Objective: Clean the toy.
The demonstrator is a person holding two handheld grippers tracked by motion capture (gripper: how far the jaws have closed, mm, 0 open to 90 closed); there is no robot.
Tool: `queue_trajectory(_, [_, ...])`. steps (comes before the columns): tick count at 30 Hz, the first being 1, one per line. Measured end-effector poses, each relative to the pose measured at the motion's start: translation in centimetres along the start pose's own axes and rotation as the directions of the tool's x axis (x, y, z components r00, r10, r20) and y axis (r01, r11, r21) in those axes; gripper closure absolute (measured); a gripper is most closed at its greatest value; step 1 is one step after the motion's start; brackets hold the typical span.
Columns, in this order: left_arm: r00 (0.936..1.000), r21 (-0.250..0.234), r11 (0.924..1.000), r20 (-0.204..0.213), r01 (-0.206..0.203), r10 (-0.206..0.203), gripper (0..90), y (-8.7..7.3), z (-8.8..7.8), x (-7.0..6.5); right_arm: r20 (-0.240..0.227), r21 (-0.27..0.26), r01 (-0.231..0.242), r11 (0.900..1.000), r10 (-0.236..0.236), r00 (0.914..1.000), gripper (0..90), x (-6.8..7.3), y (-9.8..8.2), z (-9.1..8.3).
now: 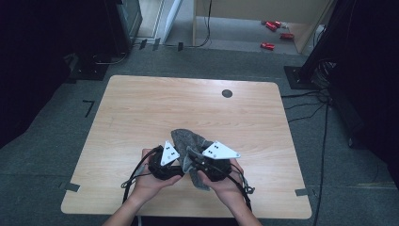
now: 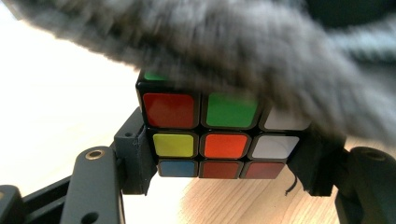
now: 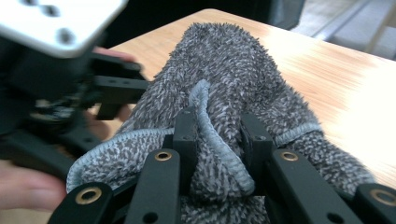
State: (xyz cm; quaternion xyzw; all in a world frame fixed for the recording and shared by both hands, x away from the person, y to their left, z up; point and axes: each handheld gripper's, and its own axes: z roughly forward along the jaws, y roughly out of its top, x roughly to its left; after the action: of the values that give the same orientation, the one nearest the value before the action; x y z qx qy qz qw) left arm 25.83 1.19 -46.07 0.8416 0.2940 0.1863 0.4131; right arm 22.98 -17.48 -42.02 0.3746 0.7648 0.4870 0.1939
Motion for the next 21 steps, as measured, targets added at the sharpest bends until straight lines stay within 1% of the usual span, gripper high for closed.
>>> queue_trajectory(3, [0.9997,-0.004,0.9998,0.017,-0.02,0.02,34.8,0.0,0.1,-0.6,-0.024,-0.001,0.027,1.0,-0.027,0.9993,73.4,0.7,0.1,0.1])
queue_trajectory(5, [0.9993,-0.001,0.9994,0.016,-0.035,0.035,34.9,0.1,0.2,-1.1,-0.024,-0.005,0.03,1.0,-0.03,0.9993,73.2,0.8,0.2,0.2])
queue_trajectory(6, [0.9991,0.004,0.9992,0.013,-0.04,0.04,34.9,0.1,0.2,-1.2,-0.019,-0.005,0.026,1.0,-0.026,0.9995,73.0,0.7,0.2,0.2])
queue_trajectory(8, [0.9992,0.004,0.9993,0.012,-0.037,0.037,34.8,0.2,0.2,-1.2,-0.012,-0.01,0.007,1.0,-0.007,0.9999,72.9,0.1,0.1,0.2])
queue_trajectory(11, [0.9994,0.003,0.9994,0.007,-0.034,0.034,34.8,0.2,0.0,-0.7,0.017,-0.013,-0.025,1.0,0.025,0.9995,73.2,-0.9,0.0,0.1])
queue_trajectory(13, [0.9997,0.0,0.9997,0.003,-0.025,0.025,34.8,0.2,-0.1,-0.4,0.023,-0.009,-0.036,0.999,0.036,0.9991,73.5,-1.2,-0.1,-0.1])
queue_trajectory(14, [0.9997,-0.001,0.9997,0.001,-0.023,0.023,34.8,0.2,-0.1,-0.3,0.022,-0.008,-0.034,0.999,0.034,0.9992,73.7,-1.1,-0.1,-0.1])
queue_trajectory(16, [0.9999,-0.002,0.9999,-0.001,-0.016,0.016,34.8,0.2,-0.1,-0.4,0.019,-0.007,-0.013,1.0,0.013,0.9997,73.7,-0.5,0.0,-0.2])
queue_trajectory(19, [0.9996,0.0,0.9996,0.0,-0.029,0.029,34.8,0.3,0.0,-1.0,0.01,-0.012,0.037,0.999,-0.036,0.9993,73.6,0.7,0.1,-0.1])
queue_trajectory(21, [0.9992,-0.002,0.9992,-0.003,-0.041,0.041,34.9,0.3,0.1,-1.3,0.012,-0.013,0.036,0.999,-0.036,0.9993,73.4,0.8,0.2,0.0])
